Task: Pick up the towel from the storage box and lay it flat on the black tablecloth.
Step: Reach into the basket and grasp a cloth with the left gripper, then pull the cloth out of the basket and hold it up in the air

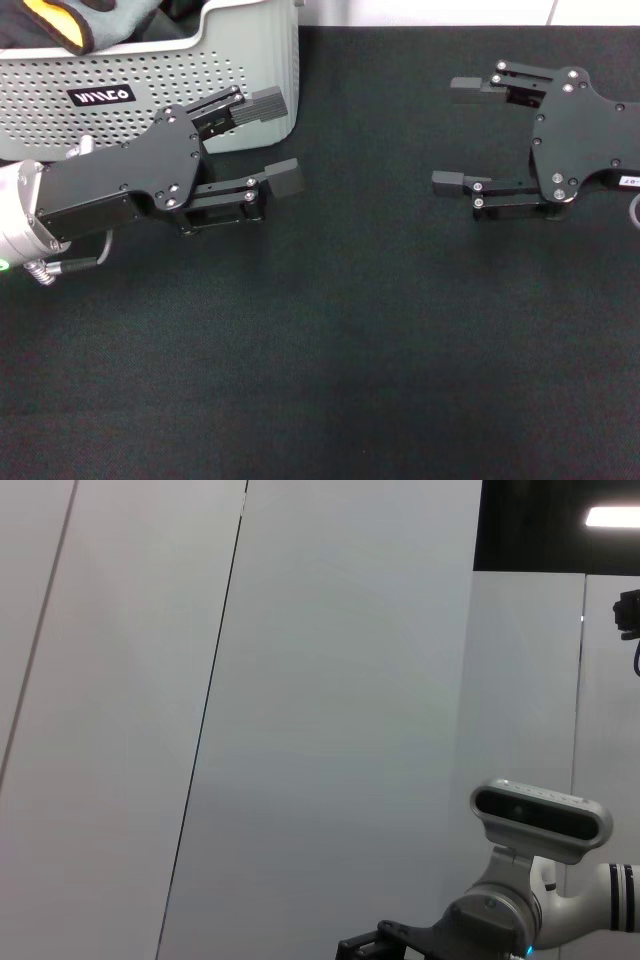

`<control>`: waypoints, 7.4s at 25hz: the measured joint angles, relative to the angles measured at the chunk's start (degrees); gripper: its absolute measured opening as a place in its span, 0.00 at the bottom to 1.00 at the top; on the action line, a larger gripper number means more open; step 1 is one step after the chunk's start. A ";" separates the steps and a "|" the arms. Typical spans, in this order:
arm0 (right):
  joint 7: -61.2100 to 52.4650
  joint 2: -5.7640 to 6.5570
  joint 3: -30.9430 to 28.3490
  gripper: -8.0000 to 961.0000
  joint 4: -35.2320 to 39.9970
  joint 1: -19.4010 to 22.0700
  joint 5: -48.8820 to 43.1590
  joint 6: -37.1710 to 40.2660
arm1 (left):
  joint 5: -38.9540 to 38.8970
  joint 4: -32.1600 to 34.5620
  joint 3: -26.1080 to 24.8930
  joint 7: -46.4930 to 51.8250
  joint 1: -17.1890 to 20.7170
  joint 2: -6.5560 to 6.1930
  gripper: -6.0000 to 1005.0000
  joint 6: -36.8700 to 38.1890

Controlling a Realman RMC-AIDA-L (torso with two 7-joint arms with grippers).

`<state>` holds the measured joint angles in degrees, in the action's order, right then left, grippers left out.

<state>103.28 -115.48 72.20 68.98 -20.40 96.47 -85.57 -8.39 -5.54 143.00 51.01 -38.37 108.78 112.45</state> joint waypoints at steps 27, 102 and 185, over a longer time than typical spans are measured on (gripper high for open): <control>-2.56 -0.27 -3.97 0.86 -0.97 0.18 0.24 0.65 | -14.28 -12.23 -0.32 4.81 2.18 1.30 0.81 -0.37; 1.29 -0.18 -4.75 0.86 -5.92 1.42 2.39 -0.99 | -35.74 -15.14 10.68 12.14 1.64 4.28 0.33 -25.25; 8.34 0.28 -6.89 0.86 -15.63 -6.30 0.00 -4.17 | 0.79 6.76 19.95 21.10 -23.18 -3.80 0.01 4.42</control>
<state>111.62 -115.20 65.31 53.35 -26.70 96.46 -89.74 -7.59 1.22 162.95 72.11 -61.56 104.98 116.87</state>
